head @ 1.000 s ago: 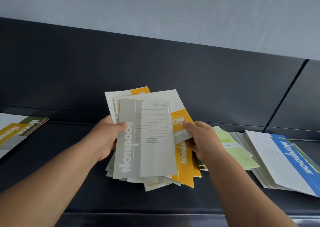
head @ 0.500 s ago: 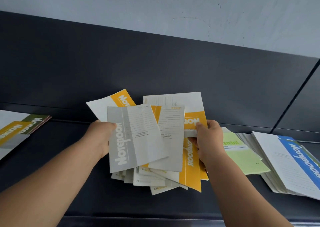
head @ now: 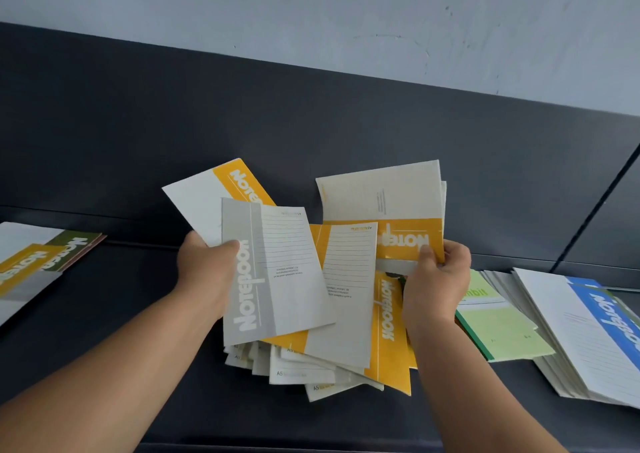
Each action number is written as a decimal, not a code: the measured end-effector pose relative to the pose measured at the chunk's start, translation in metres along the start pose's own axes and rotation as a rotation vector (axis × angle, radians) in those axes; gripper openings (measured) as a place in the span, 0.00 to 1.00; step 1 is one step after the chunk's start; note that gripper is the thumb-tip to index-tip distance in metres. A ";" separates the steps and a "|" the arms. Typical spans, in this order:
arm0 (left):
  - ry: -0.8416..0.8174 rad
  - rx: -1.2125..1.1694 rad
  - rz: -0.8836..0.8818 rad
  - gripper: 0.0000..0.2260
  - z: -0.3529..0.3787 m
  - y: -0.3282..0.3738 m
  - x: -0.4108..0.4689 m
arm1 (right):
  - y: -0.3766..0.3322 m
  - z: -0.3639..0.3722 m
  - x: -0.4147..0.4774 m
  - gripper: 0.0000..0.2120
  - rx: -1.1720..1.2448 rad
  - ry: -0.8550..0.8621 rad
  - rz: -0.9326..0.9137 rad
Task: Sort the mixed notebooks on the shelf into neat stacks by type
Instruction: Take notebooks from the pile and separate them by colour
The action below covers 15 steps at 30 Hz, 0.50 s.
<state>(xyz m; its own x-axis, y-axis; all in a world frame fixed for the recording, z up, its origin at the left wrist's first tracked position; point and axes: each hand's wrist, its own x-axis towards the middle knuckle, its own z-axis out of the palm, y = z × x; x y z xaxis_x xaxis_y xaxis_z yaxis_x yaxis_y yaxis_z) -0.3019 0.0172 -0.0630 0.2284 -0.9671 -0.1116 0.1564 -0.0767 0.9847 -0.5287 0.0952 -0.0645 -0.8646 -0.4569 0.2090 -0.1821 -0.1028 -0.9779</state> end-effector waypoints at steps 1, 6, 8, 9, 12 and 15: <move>0.005 -0.008 0.006 0.11 0.000 0.001 0.000 | 0.000 -0.001 0.002 0.02 0.011 0.012 -0.007; 0.014 -0.040 0.011 0.11 0.000 0.001 -0.001 | -0.007 -0.008 0.015 0.02 0.075 0.081 -0.059; 0.012 -0.051 0.015 0.10 0.000 0.001 -0.002 | -0.013 -0.013 0.020 0.01 0.090 0.103 -0.089; 0.011 -0.057 0.019 0.10 -0.001 0.001 -0.003 | -0.015 -0.016 0.022 0.01 0.105 0.113 -0.100; 0.016 -0.075 0.029 0.11 -0.003 0.002 -0.003 | -0.021 -0.022 0.023 0.01 0.142 0.129 -0.095; 0.013 -0.102 0.019 0.12 -0.003 0.003 -0.004 | -0.019 -0.020 0.021 0.03 0.175 0.116 -0.040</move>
<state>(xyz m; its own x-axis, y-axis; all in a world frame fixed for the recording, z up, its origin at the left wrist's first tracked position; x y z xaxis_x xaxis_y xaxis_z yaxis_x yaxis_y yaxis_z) -0.2992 0.0211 -0.0597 0.2442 -0.9650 -0.0958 0.2489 -0.0331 0.9680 -0.5526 0.1055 -0.0421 -0.9084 -0.3452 0.2360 -0.1422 -0.2757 -0.9507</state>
